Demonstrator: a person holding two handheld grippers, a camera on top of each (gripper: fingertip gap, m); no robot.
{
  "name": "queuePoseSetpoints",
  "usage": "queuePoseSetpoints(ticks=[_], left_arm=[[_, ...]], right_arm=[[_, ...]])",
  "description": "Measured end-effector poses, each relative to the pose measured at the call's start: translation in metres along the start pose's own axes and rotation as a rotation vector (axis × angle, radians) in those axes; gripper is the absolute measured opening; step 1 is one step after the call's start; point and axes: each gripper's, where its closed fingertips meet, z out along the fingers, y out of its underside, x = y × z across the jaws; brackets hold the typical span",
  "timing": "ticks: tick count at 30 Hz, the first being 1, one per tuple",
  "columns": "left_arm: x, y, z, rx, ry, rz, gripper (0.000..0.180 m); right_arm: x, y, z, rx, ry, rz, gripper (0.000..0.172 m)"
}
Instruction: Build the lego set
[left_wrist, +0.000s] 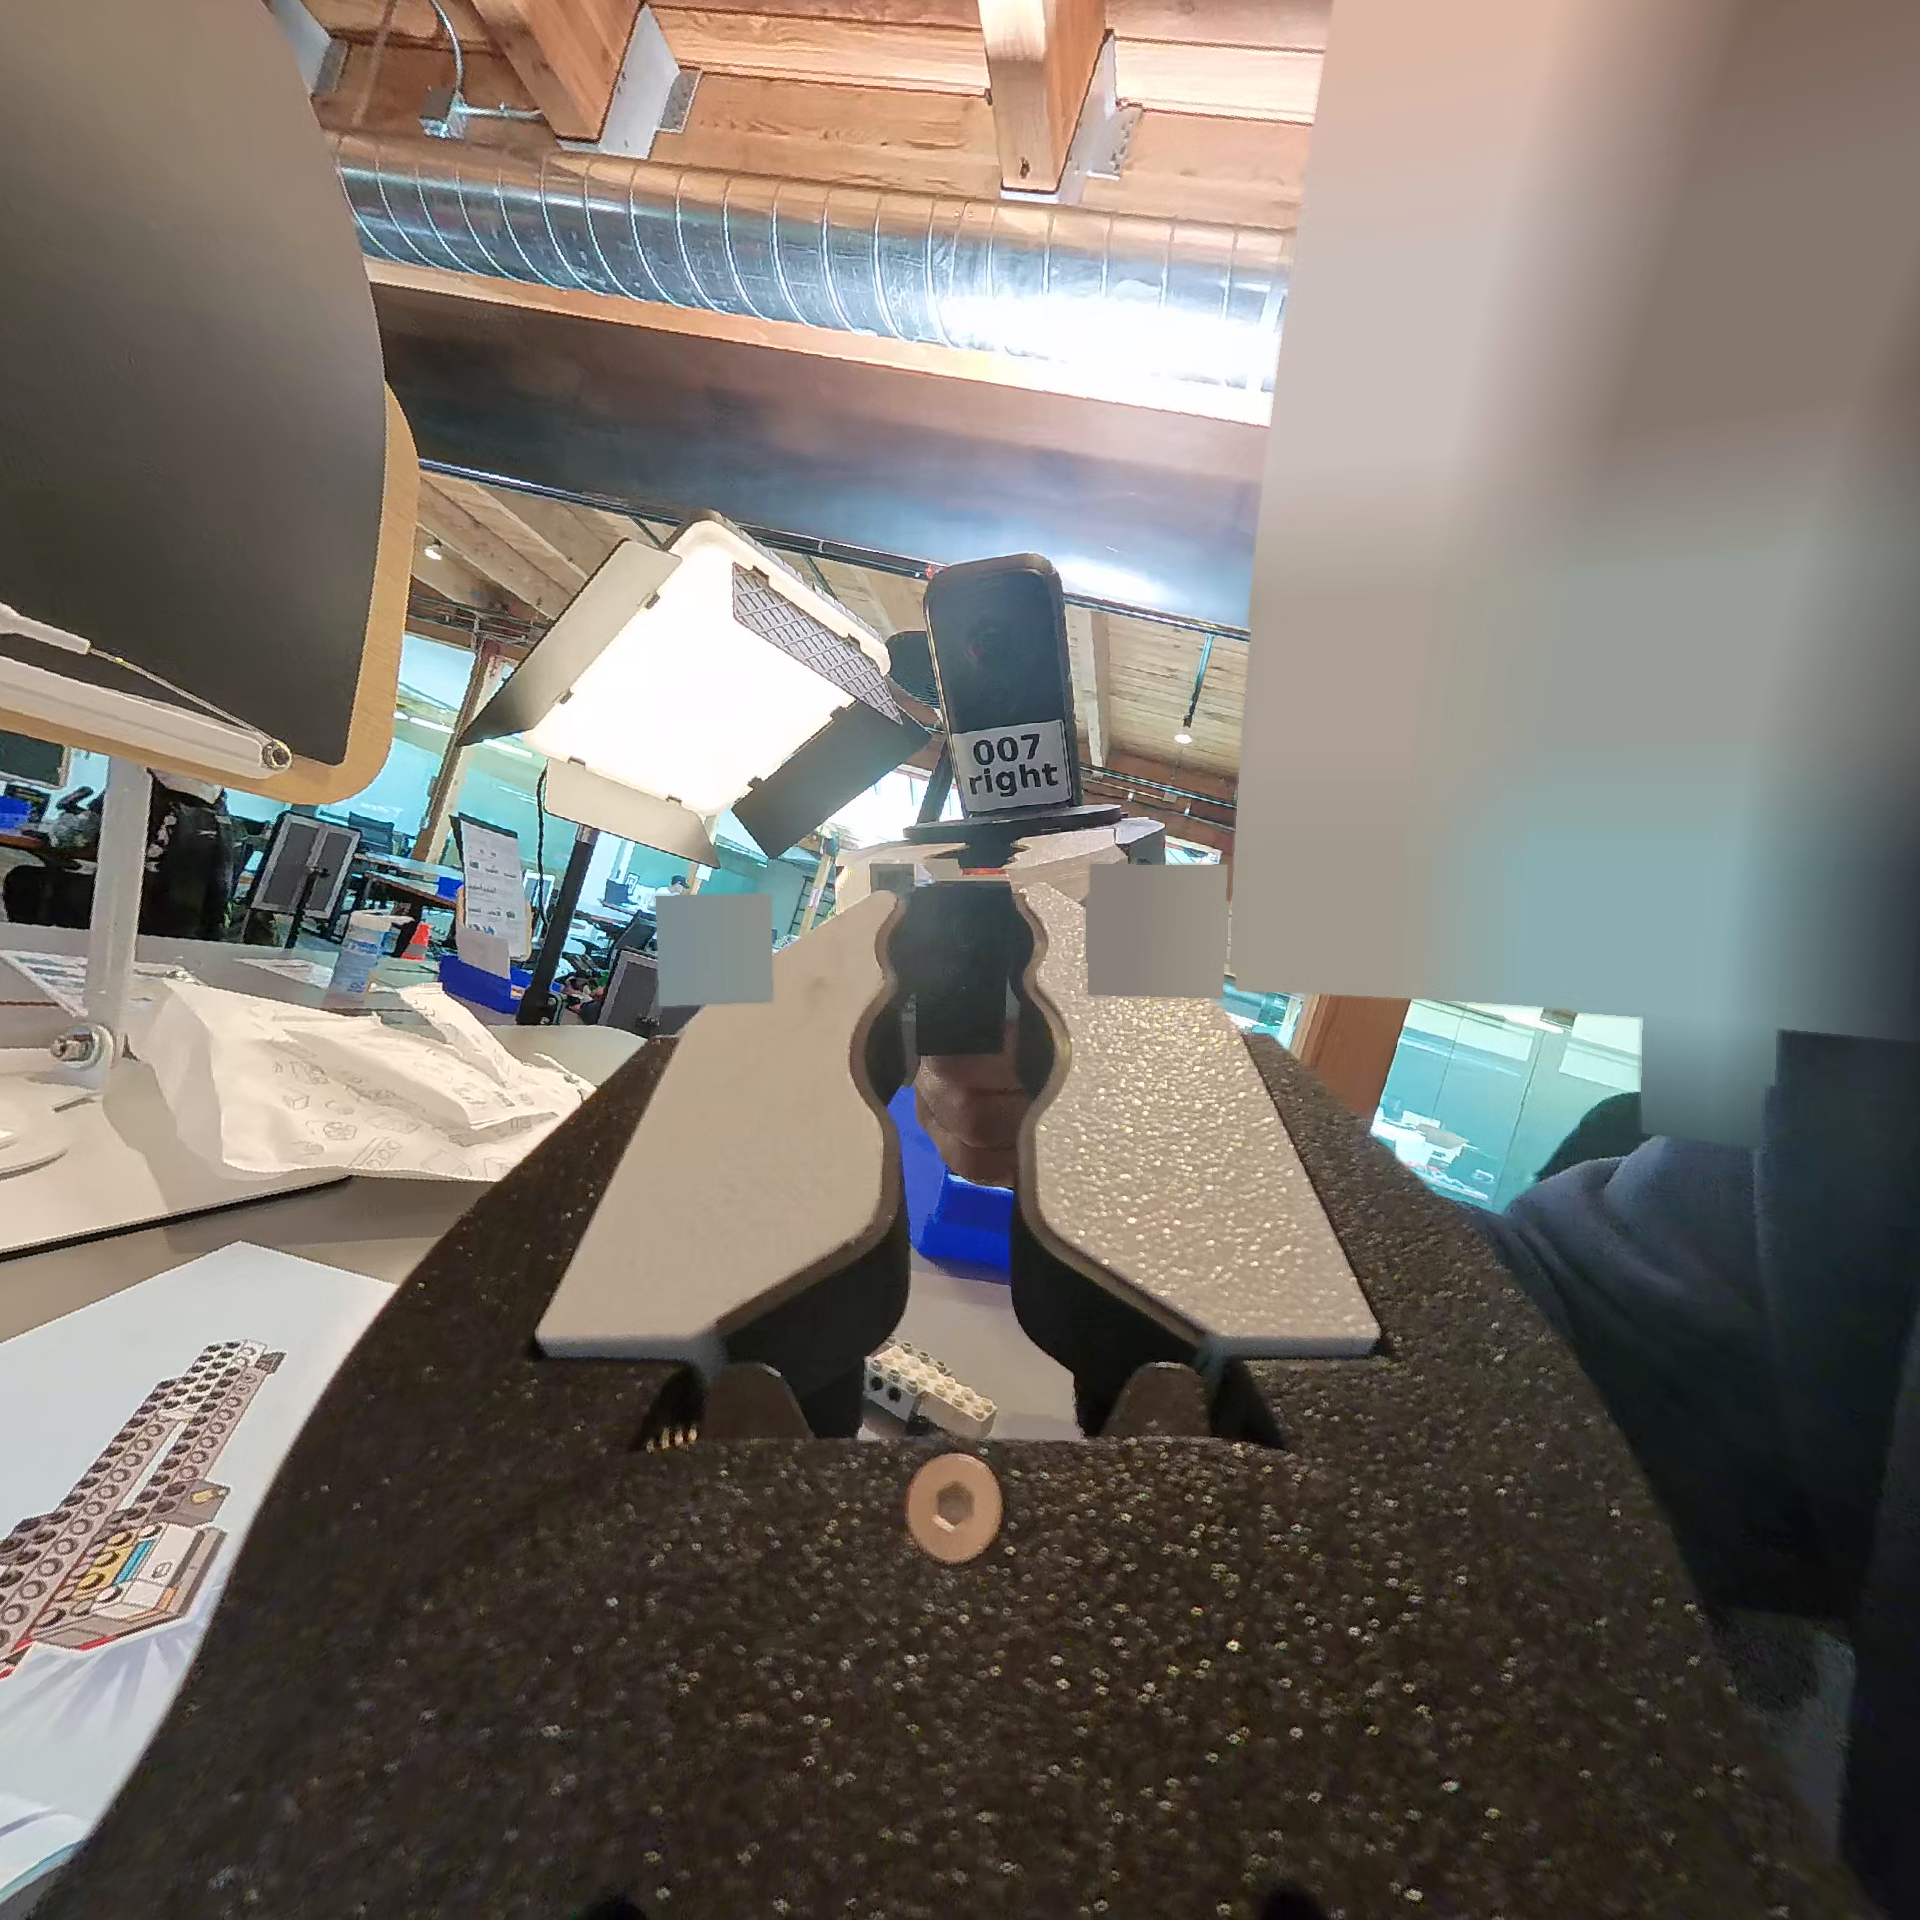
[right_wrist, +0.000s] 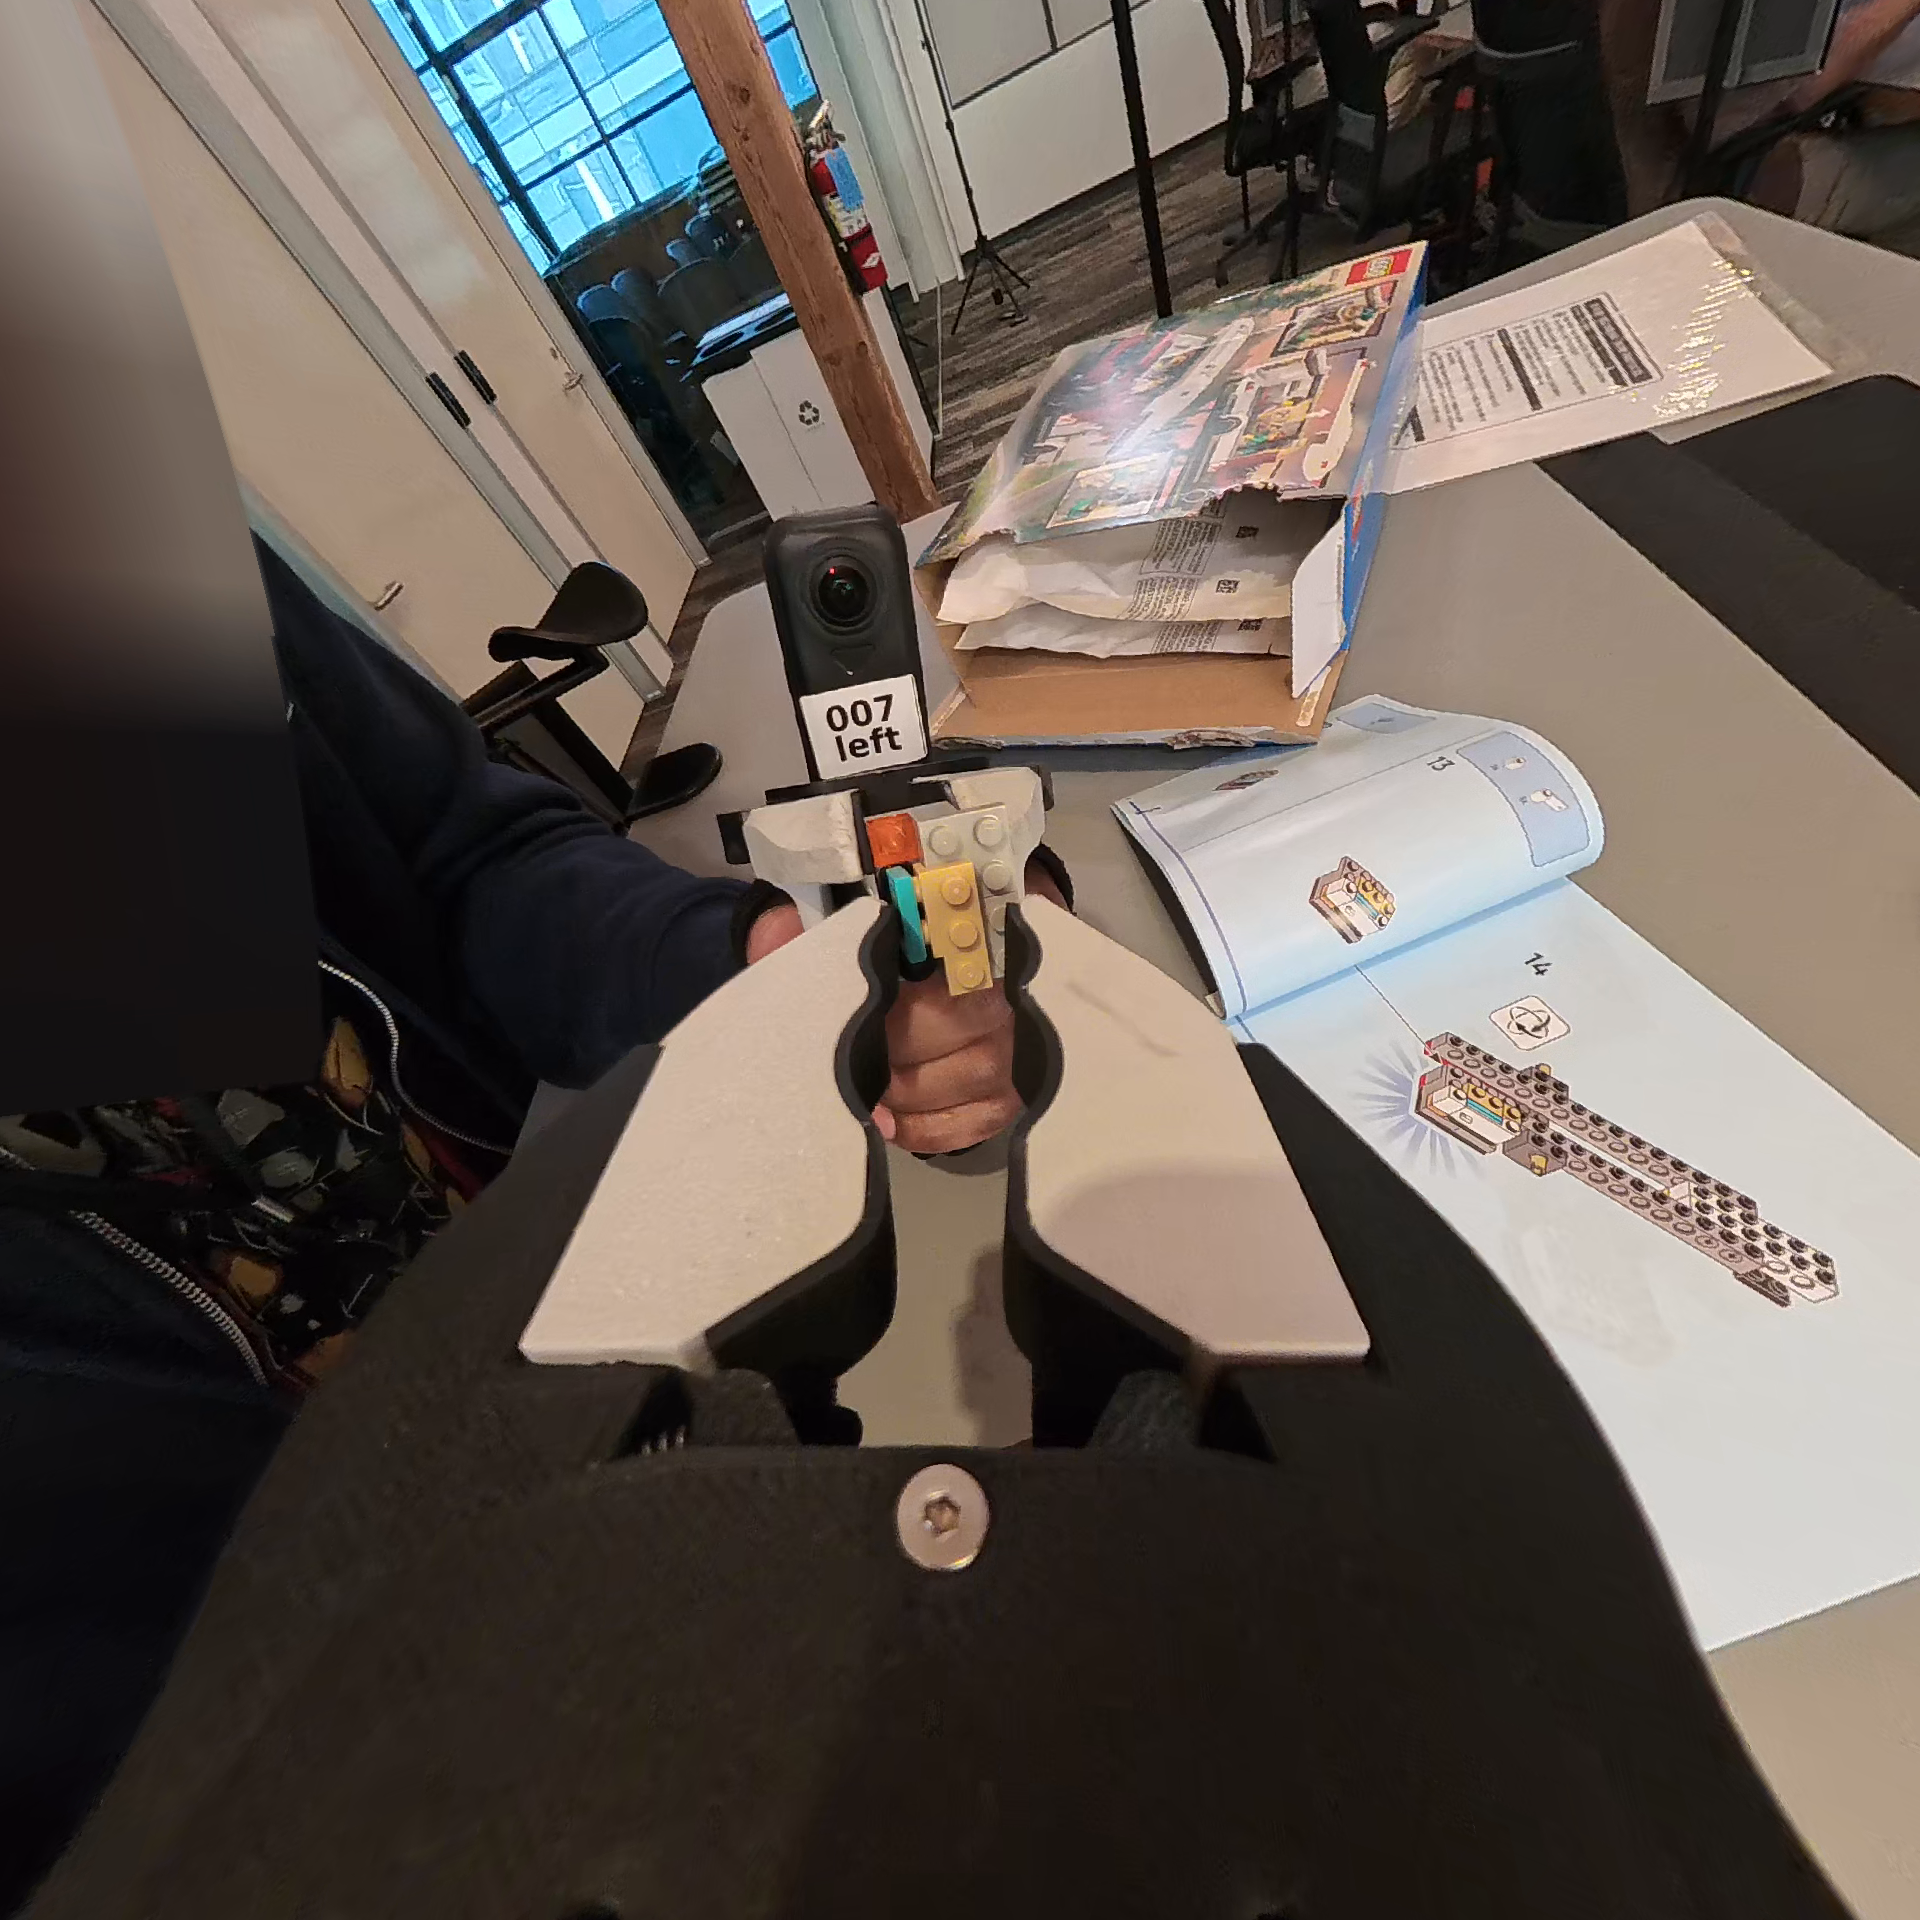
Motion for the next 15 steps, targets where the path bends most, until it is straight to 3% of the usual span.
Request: queuePoseSetpoints(ticks=[15], left_arm=[[0.0013, -0.0050, -0.0019, 0.026, -0.004, 0.027, 0.017]], right_arm=[[-0.0028, -0.0027, 0.0045, -0.006, 0.032, -0.069, 0.015]])
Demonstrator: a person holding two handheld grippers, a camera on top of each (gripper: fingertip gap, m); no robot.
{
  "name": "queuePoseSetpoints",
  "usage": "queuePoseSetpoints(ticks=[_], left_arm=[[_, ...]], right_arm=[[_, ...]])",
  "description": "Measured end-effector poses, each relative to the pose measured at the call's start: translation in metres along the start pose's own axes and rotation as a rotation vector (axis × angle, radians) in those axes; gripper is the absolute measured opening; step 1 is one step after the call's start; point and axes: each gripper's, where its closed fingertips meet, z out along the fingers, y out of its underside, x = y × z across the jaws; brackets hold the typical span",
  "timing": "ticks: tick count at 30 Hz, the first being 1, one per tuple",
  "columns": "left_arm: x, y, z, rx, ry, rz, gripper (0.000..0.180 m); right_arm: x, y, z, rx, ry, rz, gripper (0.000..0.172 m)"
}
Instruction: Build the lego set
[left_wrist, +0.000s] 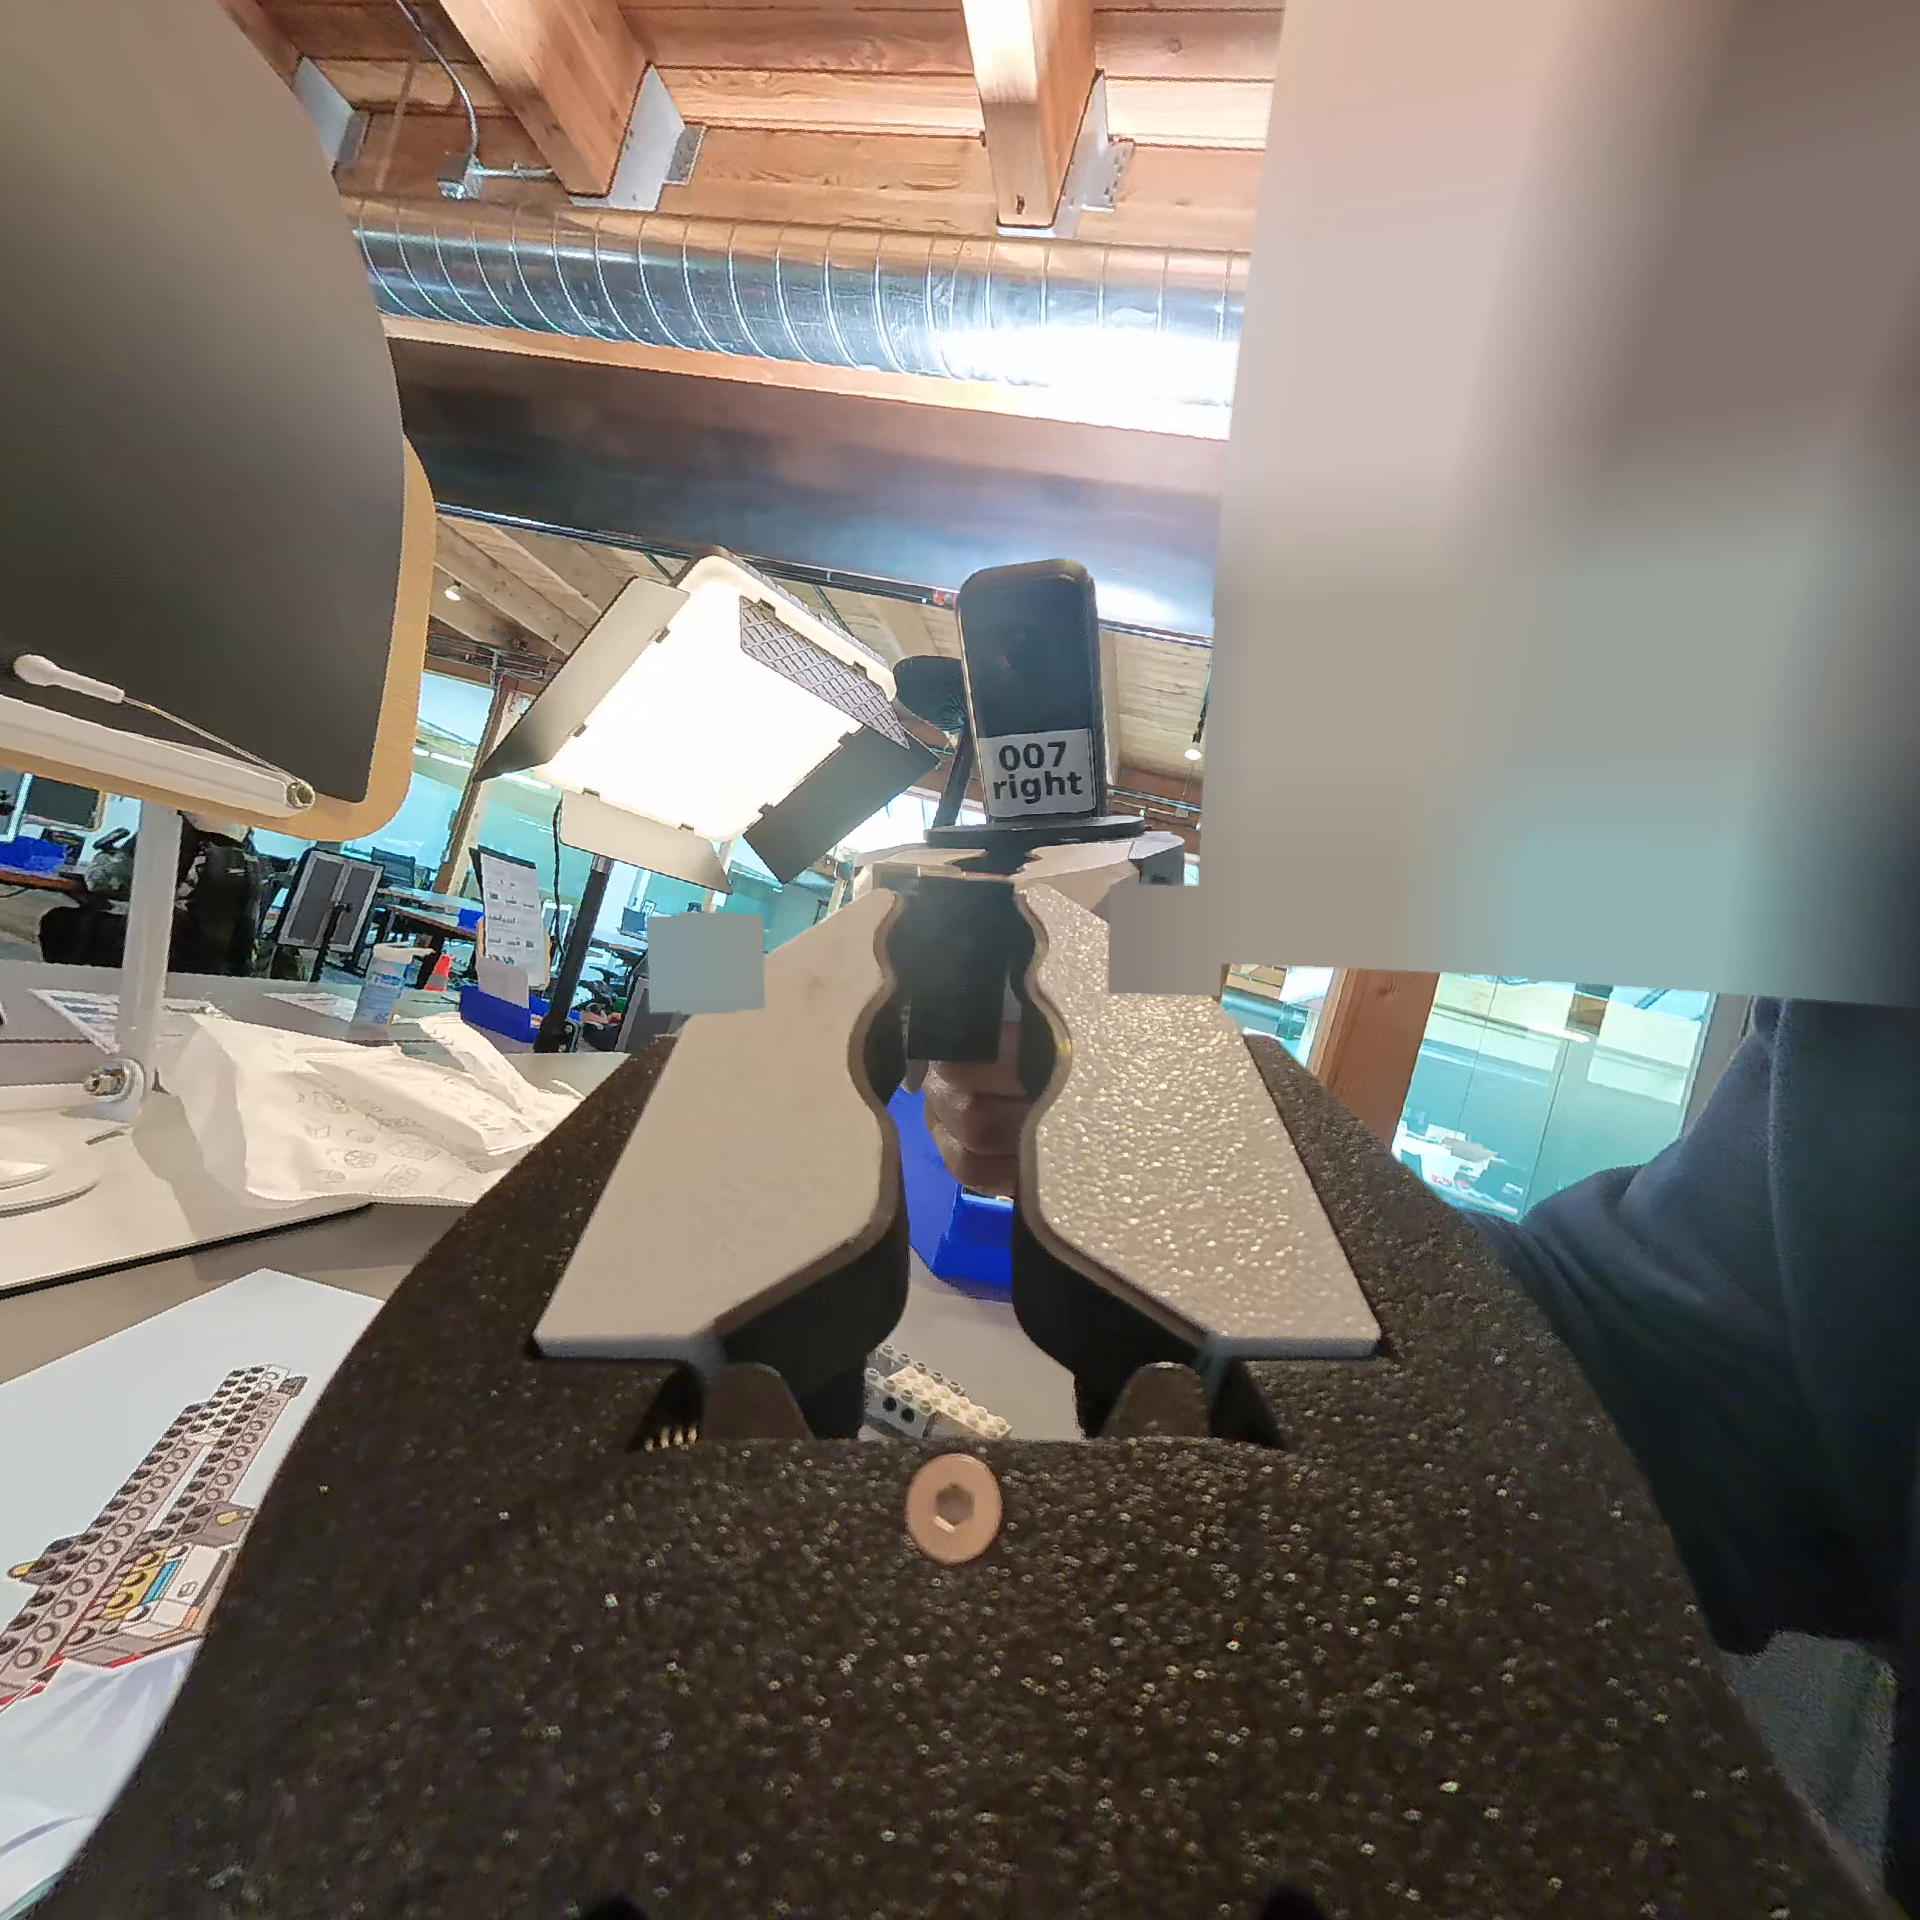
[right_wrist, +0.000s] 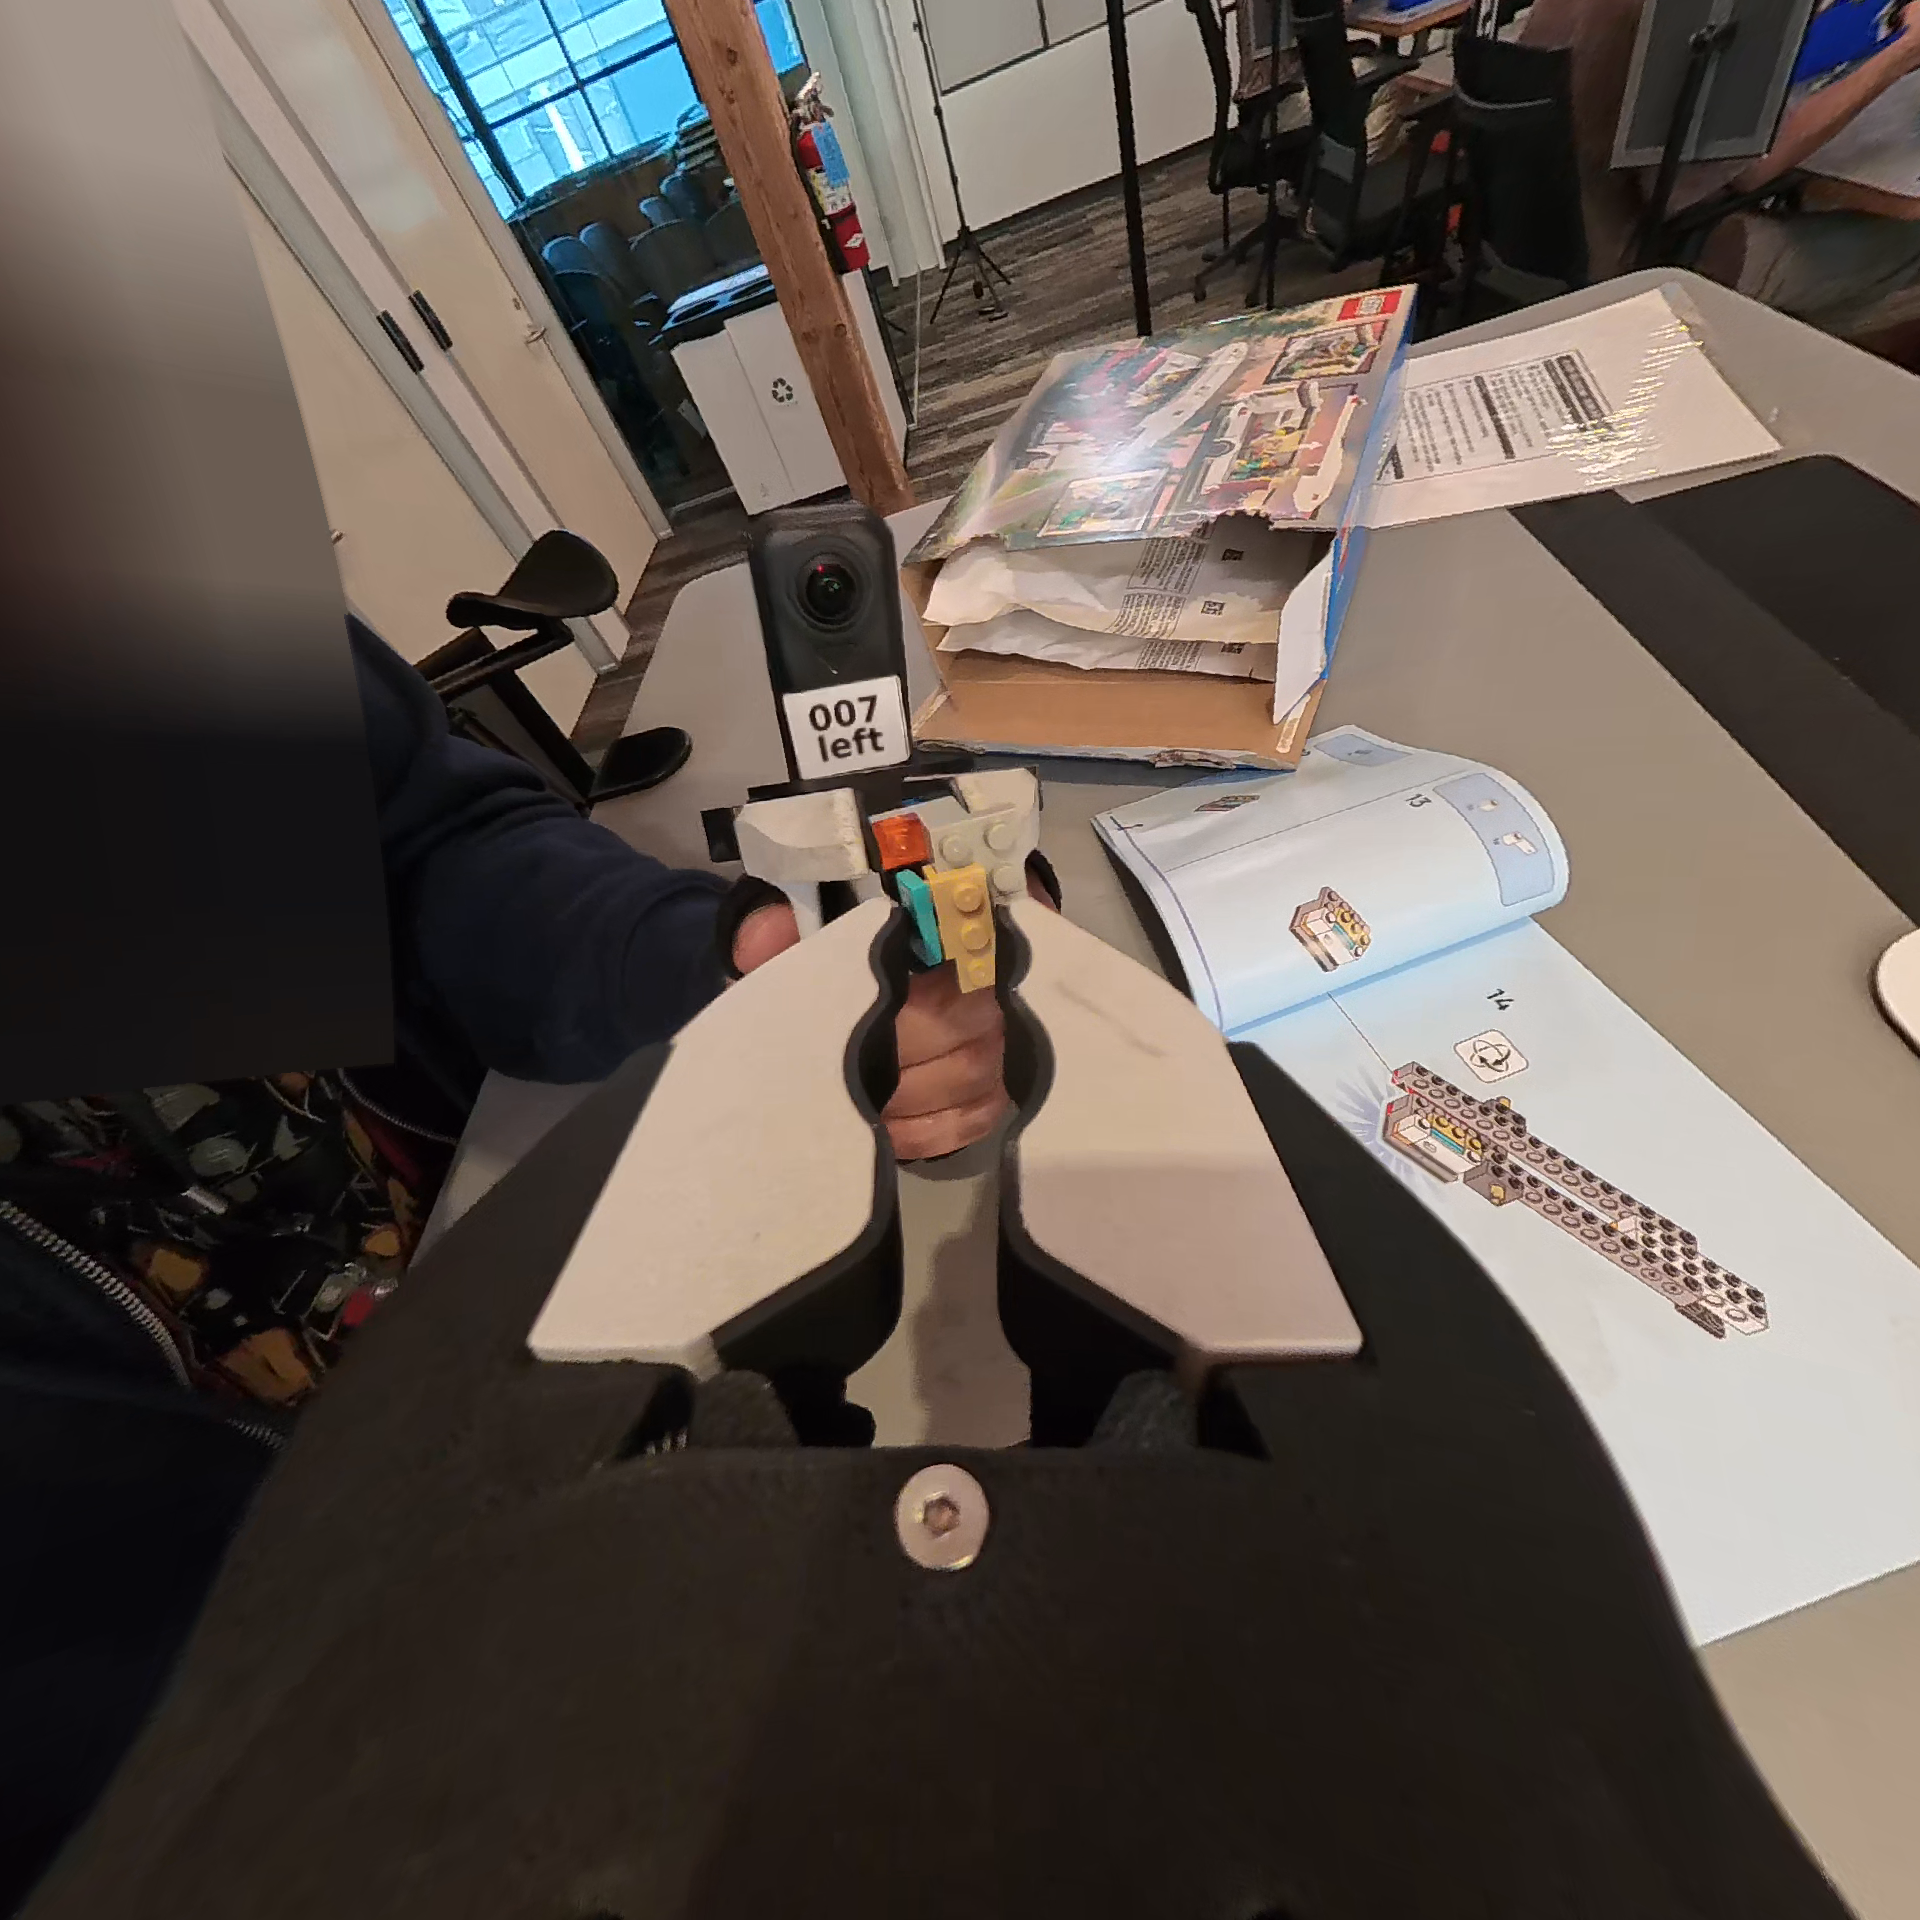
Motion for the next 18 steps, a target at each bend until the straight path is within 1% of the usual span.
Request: queuePoseSetpoints(ticks=[9, 18], left_arm=[[-0.0003, -0.0035, -0.0014, 0.030, -0.001, -0.018, 0.018], [-0.0011, -0.0055, -0.0020, 0.047, -0.030, 0.008, 0.018]], right_arm=[[-0.0004, -0.0025, 0.0027, 0.001, 0.028, -0.040, 0.014], [0.0000, -0.0038, 0.0054, 0.002, 0.037, -0.044, 0.014]])
